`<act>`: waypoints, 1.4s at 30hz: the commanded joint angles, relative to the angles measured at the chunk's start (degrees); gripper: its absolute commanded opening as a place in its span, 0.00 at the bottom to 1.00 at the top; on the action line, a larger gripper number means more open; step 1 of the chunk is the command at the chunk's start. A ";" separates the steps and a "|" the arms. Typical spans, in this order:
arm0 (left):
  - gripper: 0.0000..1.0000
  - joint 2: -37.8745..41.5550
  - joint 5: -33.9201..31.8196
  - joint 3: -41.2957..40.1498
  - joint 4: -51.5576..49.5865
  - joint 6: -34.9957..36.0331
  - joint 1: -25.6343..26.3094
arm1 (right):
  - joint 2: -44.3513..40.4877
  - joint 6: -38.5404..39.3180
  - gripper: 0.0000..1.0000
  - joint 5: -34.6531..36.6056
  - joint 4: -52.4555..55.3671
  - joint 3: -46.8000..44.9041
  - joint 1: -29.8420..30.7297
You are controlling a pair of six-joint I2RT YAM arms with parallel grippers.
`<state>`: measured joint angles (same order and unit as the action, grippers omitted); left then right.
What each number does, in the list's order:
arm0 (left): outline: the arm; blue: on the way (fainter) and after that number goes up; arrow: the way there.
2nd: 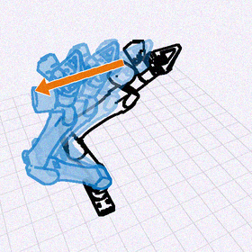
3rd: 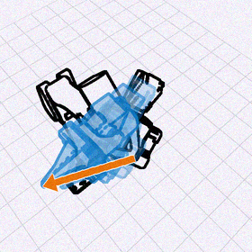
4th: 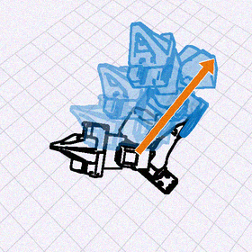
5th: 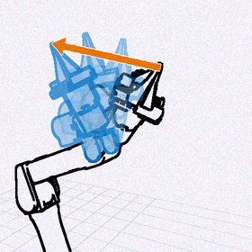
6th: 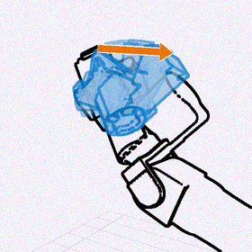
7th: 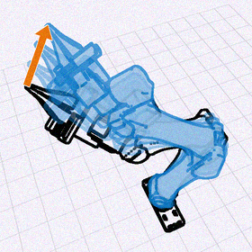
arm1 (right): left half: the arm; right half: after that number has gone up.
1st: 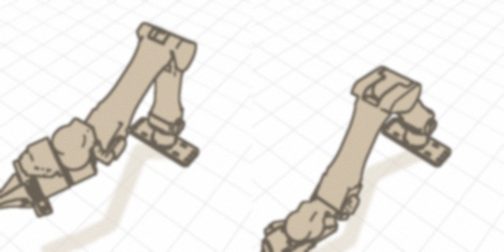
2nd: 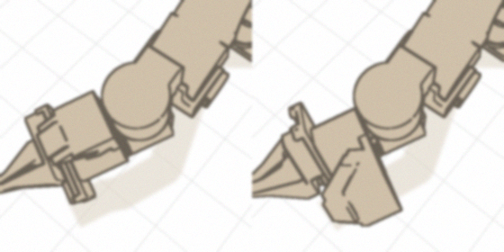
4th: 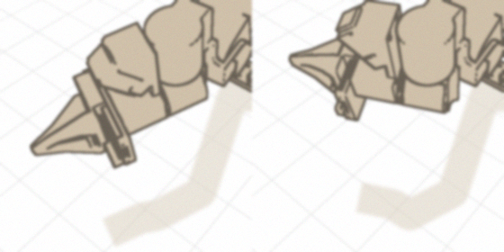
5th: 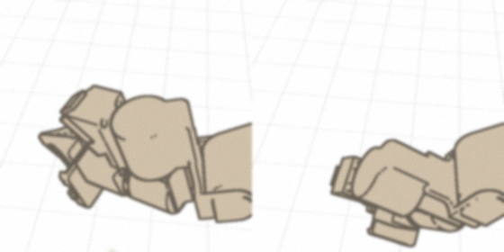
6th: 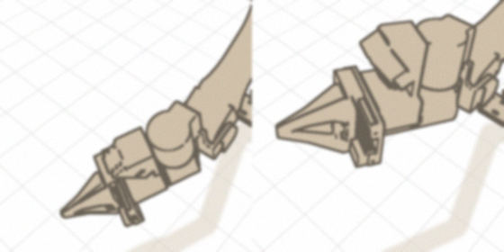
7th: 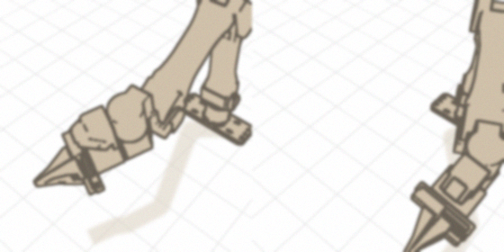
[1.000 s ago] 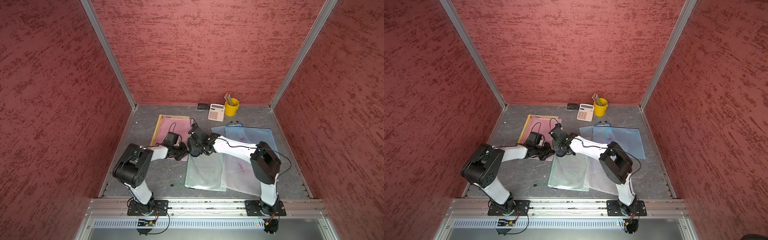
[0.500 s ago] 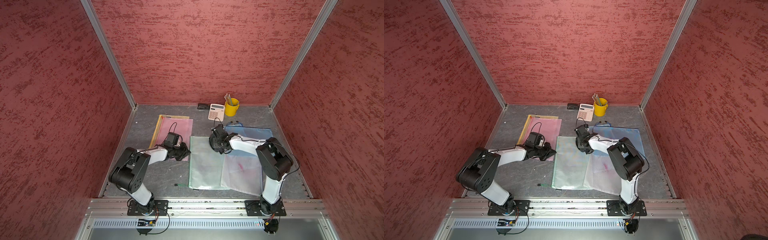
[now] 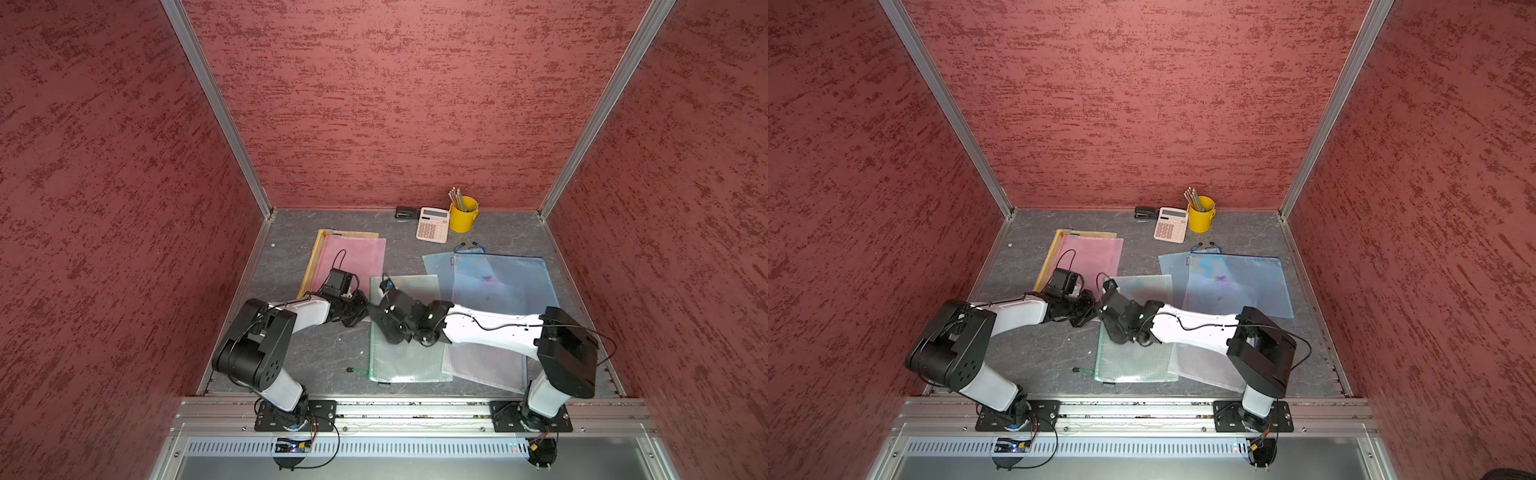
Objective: Wipe the document bag
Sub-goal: Wipe the dirt from the document bag, then move the document bag.
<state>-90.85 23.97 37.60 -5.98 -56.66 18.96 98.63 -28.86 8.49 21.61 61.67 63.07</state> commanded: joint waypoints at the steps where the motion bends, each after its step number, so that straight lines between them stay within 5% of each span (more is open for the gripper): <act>1: 0.00 -0.90 -0.48 0.60 -2.08 2.34 -0.41 | 1.48 -9.01 0.00 -1.01 4.86 -7.65 1.23; 7: 0.00 -0.64 -0.12 2.51 -5.43 4.81 -1.20 | -13.97 -26.62 0.00 1.32 19.46 -21.09 2.50; 10: 0.00 0.59 0.24 5.55 -10.07 7.76 -1.16 | -22.75 -28.87 0.00 7.09 28.45 -18.33 2.37; 16: 0.00 1.69 -0.31 22.75 -28.56 21.60 -2.84 | -24.68 -19.75 0.00 18.98 27.70 0.32 -2.16; 26: 0.00 -19.56 -0.91 52.28 -44.87 39.42 -16.84 | -16.90 -9.58 0.00 16.63 21.72 10.74 -9.48; 34: 0.00 -32.04 -0.18 59.76 -43.10 41.47 -21.68 | -17.17 -8.30 0.00 15.25 21.90 12.82 -15.50; 42: 0.00 -35.85 -5.43 66.05 -47.64 45.14 -22.28 | -15.66 -4.35 0.00 12.00 20.37 13.26 -20.35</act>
<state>-126.37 21.28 100.95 -51.22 -14.15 -2.98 82.56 -35.70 21.98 43.92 73.52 43.92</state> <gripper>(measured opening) 0.054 0.069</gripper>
